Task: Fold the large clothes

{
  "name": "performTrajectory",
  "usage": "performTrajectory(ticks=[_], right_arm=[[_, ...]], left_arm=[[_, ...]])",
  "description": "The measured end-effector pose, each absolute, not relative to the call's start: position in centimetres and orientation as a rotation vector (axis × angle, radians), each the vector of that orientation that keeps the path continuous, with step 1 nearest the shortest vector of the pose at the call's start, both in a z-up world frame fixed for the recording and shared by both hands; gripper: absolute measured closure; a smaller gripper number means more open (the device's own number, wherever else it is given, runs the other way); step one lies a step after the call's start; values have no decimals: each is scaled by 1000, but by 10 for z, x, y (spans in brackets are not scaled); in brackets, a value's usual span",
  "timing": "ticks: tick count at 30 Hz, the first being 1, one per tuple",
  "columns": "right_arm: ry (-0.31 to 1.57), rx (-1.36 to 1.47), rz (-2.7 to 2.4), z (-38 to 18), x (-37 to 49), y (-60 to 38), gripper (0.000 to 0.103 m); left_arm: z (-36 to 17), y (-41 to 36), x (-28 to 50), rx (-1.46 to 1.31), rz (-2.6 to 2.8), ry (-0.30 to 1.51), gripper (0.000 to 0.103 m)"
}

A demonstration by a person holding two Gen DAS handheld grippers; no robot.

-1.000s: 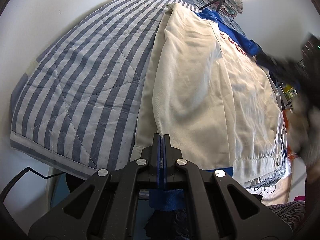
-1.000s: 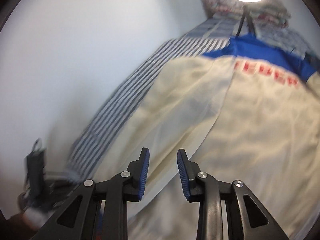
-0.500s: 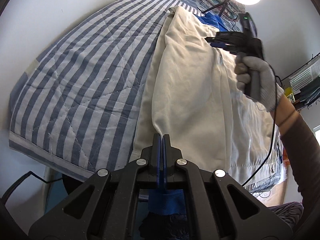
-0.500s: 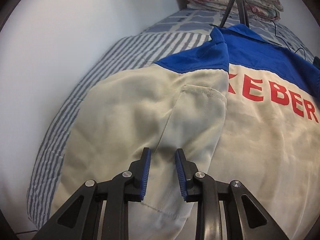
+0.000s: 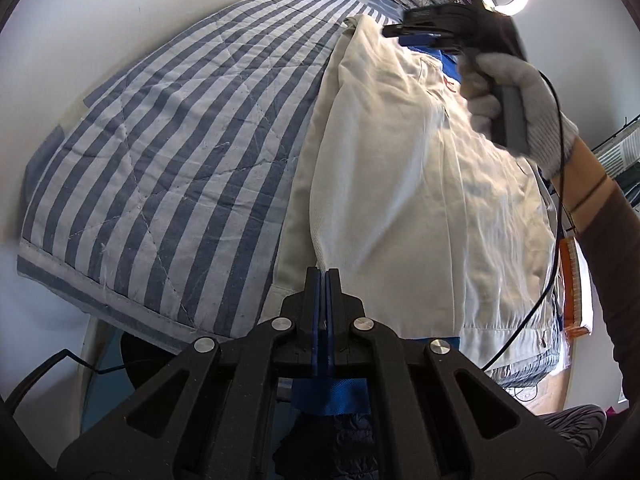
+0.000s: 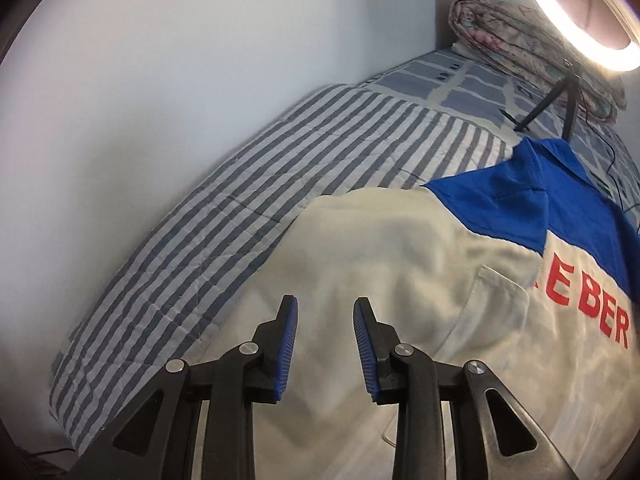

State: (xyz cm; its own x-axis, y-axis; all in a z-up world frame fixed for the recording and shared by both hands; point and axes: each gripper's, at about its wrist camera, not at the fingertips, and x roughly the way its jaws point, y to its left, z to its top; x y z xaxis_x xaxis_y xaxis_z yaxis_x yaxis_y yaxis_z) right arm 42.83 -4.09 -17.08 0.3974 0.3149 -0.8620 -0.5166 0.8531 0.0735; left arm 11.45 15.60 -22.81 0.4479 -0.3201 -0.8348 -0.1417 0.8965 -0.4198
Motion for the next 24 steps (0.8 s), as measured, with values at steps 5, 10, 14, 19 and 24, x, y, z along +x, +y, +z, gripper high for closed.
performTrajectory(ticks=[5,10,14,19,24], right_arm=[[1084,-214,504,-199,449,-16,74],[1067,-186,463,-217,458,0,72],[1064,-126,531,-198,445,-15,73],[1042,-99,583,-170,390,-69,73],[1090,-114,634,-180,324,-108,72]], left_arm=[[-224,156,113,-427,-105,1104,103],[-225,154,112,-407,-93,1115,103],[-222,159,110,-459,-107,1116,103],[-216,175,108,-520,-106,1065,48],[-228,181,111,-576,-139,1097,48]])
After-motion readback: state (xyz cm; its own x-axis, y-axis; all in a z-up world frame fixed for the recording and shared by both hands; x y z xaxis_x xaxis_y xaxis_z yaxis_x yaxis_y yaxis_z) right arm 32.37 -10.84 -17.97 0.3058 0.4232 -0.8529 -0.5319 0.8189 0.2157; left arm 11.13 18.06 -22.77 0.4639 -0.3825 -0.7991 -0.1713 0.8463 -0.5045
